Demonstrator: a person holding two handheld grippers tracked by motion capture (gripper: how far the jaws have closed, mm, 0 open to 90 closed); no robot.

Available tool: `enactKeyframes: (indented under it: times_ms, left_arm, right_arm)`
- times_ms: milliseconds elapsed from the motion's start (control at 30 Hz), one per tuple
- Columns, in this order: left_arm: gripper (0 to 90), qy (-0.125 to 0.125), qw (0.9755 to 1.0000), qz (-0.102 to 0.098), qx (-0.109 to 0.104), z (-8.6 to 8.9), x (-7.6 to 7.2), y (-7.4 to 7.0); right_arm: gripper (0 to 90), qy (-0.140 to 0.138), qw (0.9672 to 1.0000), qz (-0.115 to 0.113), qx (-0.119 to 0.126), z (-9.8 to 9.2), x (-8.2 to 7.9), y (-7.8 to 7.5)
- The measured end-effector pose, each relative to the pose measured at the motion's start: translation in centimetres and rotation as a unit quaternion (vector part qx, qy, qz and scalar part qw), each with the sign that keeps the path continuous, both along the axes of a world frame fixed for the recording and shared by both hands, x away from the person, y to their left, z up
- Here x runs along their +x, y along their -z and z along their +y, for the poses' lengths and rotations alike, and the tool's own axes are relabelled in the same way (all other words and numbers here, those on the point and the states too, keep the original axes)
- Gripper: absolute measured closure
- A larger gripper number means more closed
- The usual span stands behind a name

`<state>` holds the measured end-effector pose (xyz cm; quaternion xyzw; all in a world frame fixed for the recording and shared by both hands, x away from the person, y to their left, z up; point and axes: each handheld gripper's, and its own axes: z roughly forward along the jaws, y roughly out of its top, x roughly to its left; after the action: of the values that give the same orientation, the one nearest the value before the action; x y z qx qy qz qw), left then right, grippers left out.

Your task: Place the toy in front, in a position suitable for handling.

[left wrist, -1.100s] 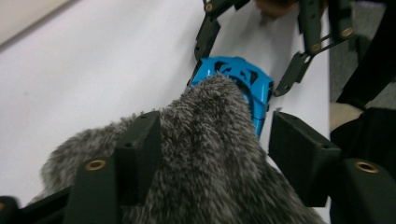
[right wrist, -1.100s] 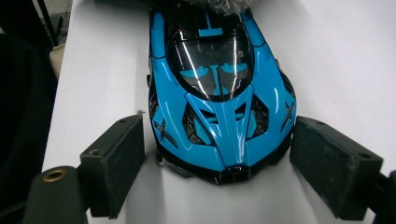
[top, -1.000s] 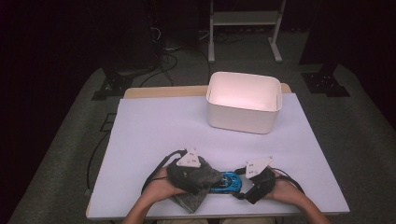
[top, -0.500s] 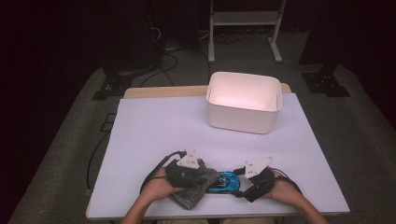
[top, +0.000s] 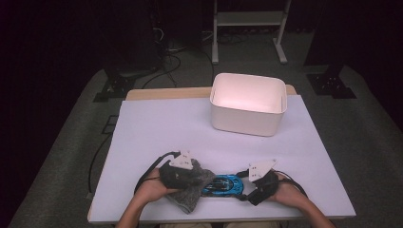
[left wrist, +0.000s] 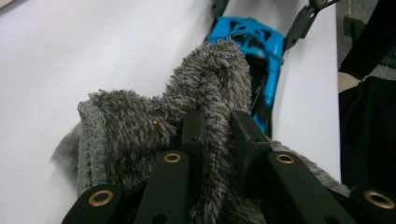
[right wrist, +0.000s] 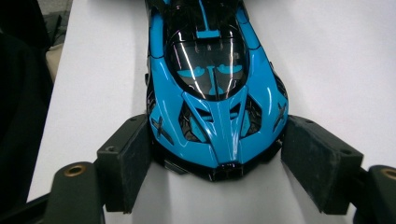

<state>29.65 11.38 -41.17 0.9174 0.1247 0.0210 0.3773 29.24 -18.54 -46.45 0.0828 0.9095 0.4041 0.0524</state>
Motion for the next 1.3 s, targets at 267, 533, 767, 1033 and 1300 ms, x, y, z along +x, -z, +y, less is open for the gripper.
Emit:
enactKeyframes:
  times_ms: [267, 533, 767, 1033, 1300]
  left_arm:
    - [76.8, 0.029, 0.9996, 0.004, 0.003, -0.8, -0.3, 0.3]
    - [76.7, -0.001, 0.9999, 0.013, -0.001, 1.9, -0.1, 0.3]
    - [76.5, 0.013, 0.9998, 0.007, 0.011, 0.6, -0.2, 0.2]
    - [76.5, 0.013, 0.9998, 0.008, 0.01, 0.7, -0.1, 0.1]
    - [76.1, 0.048, 0.9987, 0.002, 0.015, -1.6, -0.9, -0.3]
  right_arm:
    - [24.5, 0.002, 1.0, 0.0, 0.0, 0.0, -0.1, 0.0]
    - [27.4, -0.001, 1.0, 0.002, 0.002, 0.0, -0.1, 0.0]
    - [24.3, 0.002, 0.9999, 0.011, 0.0, 0.1, 0.1, 0.0]
    - [24.6, 0.004, 1.0, 0.004, 0.001, 0.1, 0.0, 0.0]
    - [24.6, 0.002, 1.0, 0.007, 0.0, 0.1, 0.1, 0.0]
